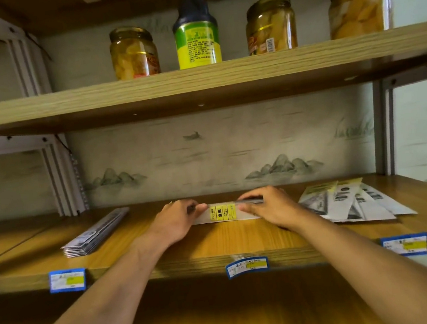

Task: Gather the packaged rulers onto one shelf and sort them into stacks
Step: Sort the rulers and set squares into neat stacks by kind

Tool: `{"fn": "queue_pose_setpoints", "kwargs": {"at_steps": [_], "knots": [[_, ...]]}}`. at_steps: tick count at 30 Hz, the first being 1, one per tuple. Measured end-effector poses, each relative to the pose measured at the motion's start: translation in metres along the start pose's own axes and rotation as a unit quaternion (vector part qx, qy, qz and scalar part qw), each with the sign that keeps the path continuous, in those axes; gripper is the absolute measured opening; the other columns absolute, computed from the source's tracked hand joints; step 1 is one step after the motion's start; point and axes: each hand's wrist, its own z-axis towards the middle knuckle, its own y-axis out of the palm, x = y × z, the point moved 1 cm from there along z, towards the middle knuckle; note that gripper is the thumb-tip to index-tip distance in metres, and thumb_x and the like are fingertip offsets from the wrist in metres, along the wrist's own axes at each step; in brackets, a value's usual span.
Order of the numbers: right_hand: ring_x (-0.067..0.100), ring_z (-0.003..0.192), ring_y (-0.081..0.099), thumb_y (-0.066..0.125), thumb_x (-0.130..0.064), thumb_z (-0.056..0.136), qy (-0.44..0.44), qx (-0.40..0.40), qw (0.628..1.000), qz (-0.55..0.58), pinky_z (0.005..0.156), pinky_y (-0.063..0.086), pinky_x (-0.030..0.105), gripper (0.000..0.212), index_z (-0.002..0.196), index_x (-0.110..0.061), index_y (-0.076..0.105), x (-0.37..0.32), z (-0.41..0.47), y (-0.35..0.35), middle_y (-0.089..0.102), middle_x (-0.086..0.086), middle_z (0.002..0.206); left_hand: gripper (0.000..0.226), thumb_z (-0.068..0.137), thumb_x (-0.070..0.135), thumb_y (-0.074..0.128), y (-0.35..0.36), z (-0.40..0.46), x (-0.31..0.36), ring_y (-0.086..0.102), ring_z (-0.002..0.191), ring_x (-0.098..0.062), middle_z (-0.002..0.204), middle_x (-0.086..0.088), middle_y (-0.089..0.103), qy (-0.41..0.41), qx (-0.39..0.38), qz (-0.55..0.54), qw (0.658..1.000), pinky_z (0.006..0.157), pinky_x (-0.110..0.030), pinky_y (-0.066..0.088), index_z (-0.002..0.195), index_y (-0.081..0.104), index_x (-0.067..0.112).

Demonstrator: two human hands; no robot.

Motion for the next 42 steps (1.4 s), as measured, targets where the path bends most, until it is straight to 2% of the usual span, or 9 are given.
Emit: {"fn": "queue_pose_setpoints", "kwargs": {"at_steps": [8,12,21,27,31,32,36,39,42], "knots": [[0.009,0.101,0.051,0.061,-0.026,0.093,0.012,0.004,1.000,0.023,0.081,0.039,0.026,0.028,0.121,-0.025,0.064,0.001,0.003,0.000,0.063,-0.002,0.121,0.042,0.096,0.048,0.046,0.001,0.005,0.002,0.055,0.114,-0.016,0.130,-0.001,0.059,0.023,-0.026,-0.014,0.999,0.088,-0.027,0.042,0.129,0.056,0.024],[0.011,0.103,0.052,0.057,-0.025,0.095,0.007,-0.005,1.000,0.004,0.080,0.042,0.025,0.029,0.124,-0.025,0.060,0.002,0.004,0.003,0.061,0.001,0.123,0.054,0.091,0.053,0.053,-0.004,0.005,-0.003,0.052,0.121,-0.017,0.136,0.000,0.054,0.037,-0.065,0.011,0.997,0.096,-0.031,0.042,0.136,0.048,0.023],[0.015,0.113,0.055,0.059,-0.032,0.094,-0.012,-0.030,0.999,-0.007,0.093,0.047,0.031,0.033,0.126,-0.027,0.058,0.002,0.002,0.002,0.060,-0.001,0.126,0.042,0.086,0.043,0.068,-0.008,0.013,-0.009,0.052,0.097,-0.008,0.122,0.005,0.062,0.013,-0.044,-0.015,0.999,0.083,-0.026,0.041,0.125,0.059,0.031],[0.012,0.110,0.055,0.065,-0.024,0.090,-0.008,-0.022,1.000,-0.015,0.090,0.044,0.027,0.037,0.126,-0.030,0.060,0.001,0.001,-0.001,0.061,-0.003,0.126,0.051,0.087,0.051,0.062,0.000,0.005,-0.011,0.054,0.119,-0.017,0.132,0.001,0.059,0.035,-0.003,0.039,0.999,0.097,-0.033,0.043,0.132,0.053,0.028],[0.013,0.109,0.055,0.068,-0.025,0.088,-0.010,-0.017,0.999,-0.042,0.089,0.043,0.026,0.040,0.126,-0.031,0.059,0.002,0.002,0.003,0.061,-0.002,0.125,0.052,0.089,0.058,0.053,-0.003,0.004,-0.006,0.022,0.145,-0.028,0.148,0.000,0.042,0.057,0.032,0.228,0.971,0.117,-0.052,0.012,0.136,0.050,0.036],[0.014,0.109,0.056,0.069,-0.026,0.087,-0.007,-0.013,0.999,-0.049,0.090,0.044,0.027,0.040,0.125,-0.033,0.059,0.002,0.002,0.003,0.061,-0.001,0.125,0.051,0.090,0.056,0.053,-0.004,0.004,-0.002,0.024,0.144,-0.027,0.147,-0.001,0.043,0.065,0.027,0.254,0.965,0.117,-0.052,0.012,0.135,0.050,0.034],[0.015,0.110,0.056,0.068,-0.028,0.087,-0.003,-0.012,0.998,-0.062,0.094,0.045,0.030,0.040,0.125,-0.035,0.059,0.001,0.003,0.005,0.060,-0.001,0.126,0.042,0.096,0.043,0.051,-0.004,0.005,0.001,0.050,0.123,-0.020,0.134,-0.004,0.054,0.093,-0.028,0.179,0.979,0.106,-0.039,0.037,0.132,0.047,0.021],[0.016,0.114,0.055,0.068,-0.026,0.088,-0.002,-0.014,0.998,-0.060,0.094,0.045,0.030,0.042,0.128,-0.032,0.058,0.001,0.003,0.004,0.060,0.000,0.128,0.043,0.098,0.044,0.046,-0.005,0.005,-0.001,0.050,0.124,-0.015,0.137,0.001,0.054,0.101,-0.062,0.114,0.986,0.107,-0.039,0.040,0.137,0.043,0.025],[0.016,0.117,0.054,0.066,-0.024,0.089,-0.005,-0.022,0.998,-0.064,0.095,0.042,0.029,0.044,0.132,-0.030,0.056,-0.002,0.002,0.003,0.059,0.000,0.131,0.034,0.099,0.043,0.045,-0.002,0.007,-0.002,0.054,0.117,-0.015,0.131,0.002,0.058,0.106,-0.044,0.134,0.984,0.103,-0.041,0.042,0.129,0.049,0.028]]}}
